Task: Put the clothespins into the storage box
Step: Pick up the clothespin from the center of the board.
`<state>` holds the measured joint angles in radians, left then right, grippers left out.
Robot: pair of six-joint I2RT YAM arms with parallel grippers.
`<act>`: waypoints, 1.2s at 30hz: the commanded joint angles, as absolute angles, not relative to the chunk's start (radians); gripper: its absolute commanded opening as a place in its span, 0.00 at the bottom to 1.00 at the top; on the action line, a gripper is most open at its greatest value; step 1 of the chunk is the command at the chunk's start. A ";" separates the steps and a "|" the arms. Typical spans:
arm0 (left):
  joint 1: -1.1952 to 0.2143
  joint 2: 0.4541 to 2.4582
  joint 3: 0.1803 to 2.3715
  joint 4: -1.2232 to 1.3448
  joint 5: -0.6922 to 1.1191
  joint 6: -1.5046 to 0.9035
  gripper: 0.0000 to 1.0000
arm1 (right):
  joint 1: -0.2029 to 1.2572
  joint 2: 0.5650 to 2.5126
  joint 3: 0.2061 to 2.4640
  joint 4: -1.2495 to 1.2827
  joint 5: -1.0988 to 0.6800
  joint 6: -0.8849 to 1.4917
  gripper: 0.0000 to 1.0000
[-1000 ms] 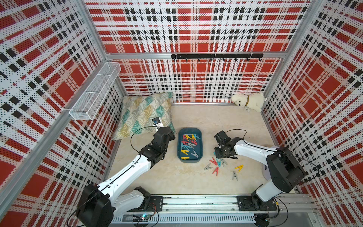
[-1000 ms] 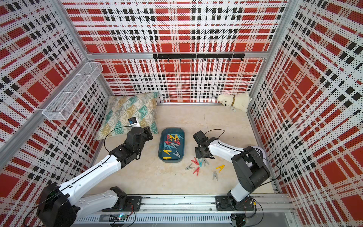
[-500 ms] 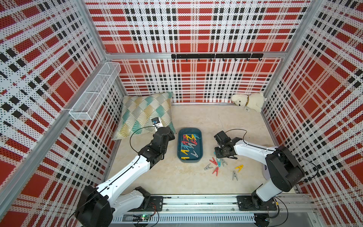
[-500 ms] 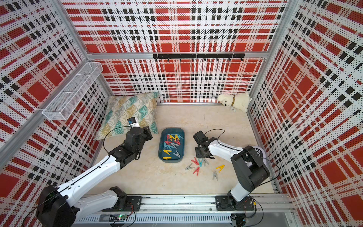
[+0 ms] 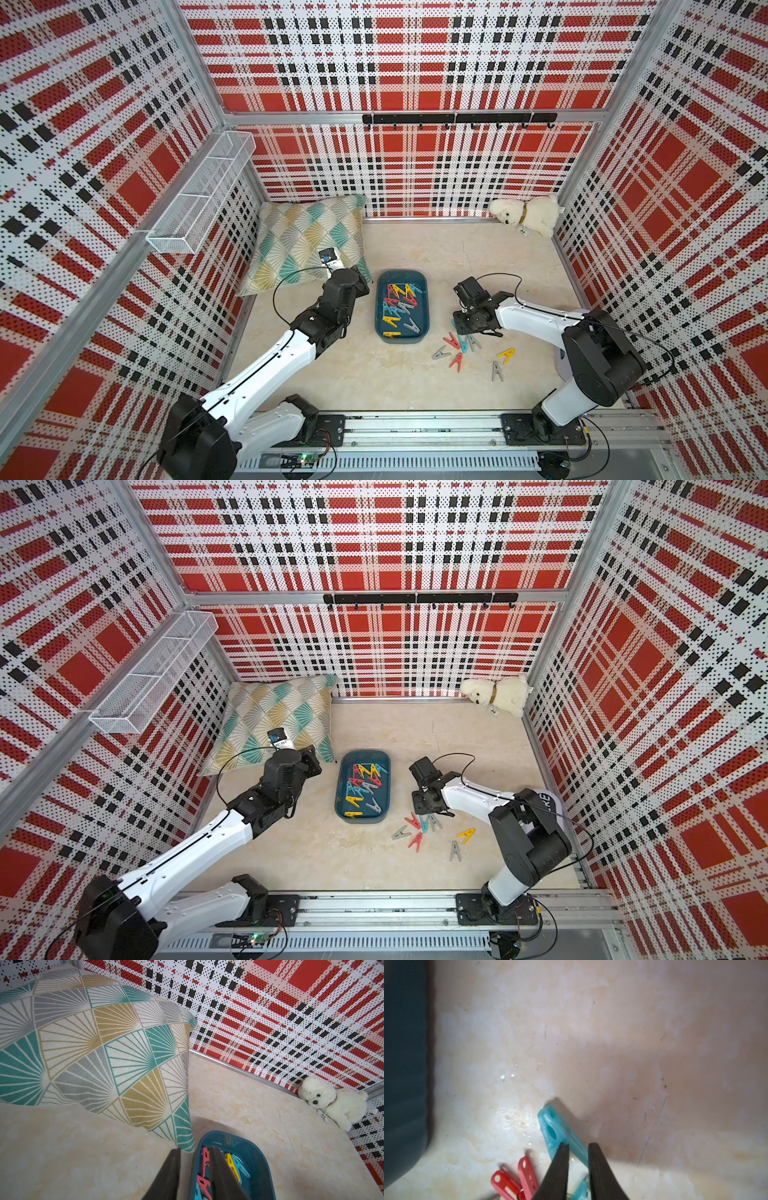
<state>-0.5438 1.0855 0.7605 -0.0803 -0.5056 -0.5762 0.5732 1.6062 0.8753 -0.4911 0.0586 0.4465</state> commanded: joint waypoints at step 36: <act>-0.552 1.045 0.792 -0.116 -0.544 -0.574 0.30 | 0.578 1.693 0.968 -0.503 0.049 0.418 0.24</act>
<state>-0.5503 1.0485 0.7605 -0.1024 -0.5266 -0.5766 0.5732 1.6772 0.9504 -0.5106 0.0288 0.4305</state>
